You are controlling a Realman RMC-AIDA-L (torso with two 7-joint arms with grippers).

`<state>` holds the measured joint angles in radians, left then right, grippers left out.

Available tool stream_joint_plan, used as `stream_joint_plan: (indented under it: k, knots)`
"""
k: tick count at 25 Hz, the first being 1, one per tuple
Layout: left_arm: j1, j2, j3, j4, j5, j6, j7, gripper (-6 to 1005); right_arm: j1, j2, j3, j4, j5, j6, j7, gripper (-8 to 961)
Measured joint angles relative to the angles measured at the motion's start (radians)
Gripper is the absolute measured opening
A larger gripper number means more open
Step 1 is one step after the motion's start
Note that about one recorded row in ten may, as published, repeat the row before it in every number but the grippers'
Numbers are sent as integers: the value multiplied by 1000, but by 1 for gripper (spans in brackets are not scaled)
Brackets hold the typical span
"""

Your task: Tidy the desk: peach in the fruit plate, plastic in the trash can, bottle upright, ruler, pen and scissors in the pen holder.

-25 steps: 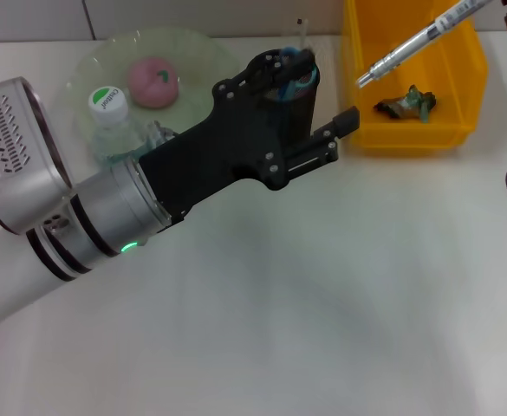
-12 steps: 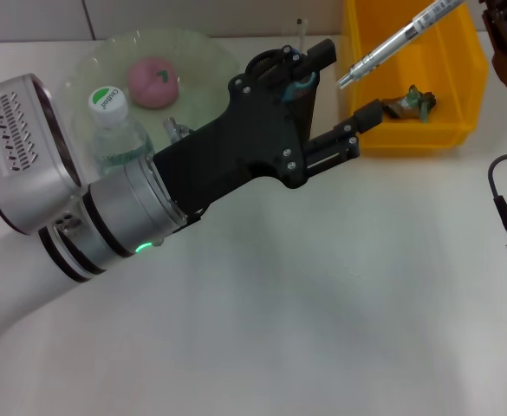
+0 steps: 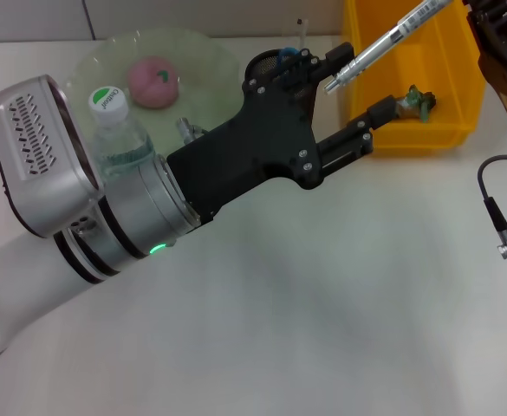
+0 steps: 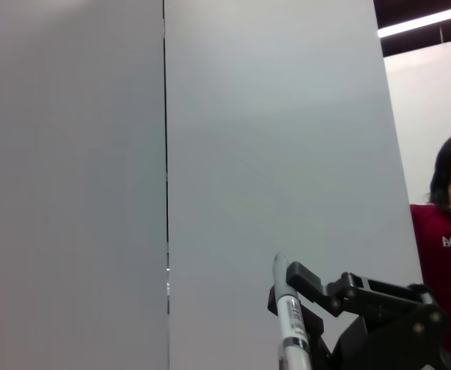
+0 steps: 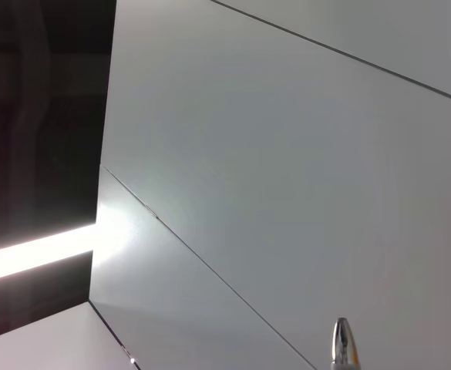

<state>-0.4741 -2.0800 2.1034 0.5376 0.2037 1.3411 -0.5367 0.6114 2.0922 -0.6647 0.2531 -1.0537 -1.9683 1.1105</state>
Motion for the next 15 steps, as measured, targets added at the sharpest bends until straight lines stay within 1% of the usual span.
stream_joint_plan:
  k: [10, 15]
  knots:
    - [5, 0, 10, 5, -32, -1, 7, 638, -1, 0, 1, 0, -10, 8, -2, 120]
    - [7, 0, 15, 4, -53, -4, 10, 556, -1, 0, 1, 0, -10, 8, -2, 120]
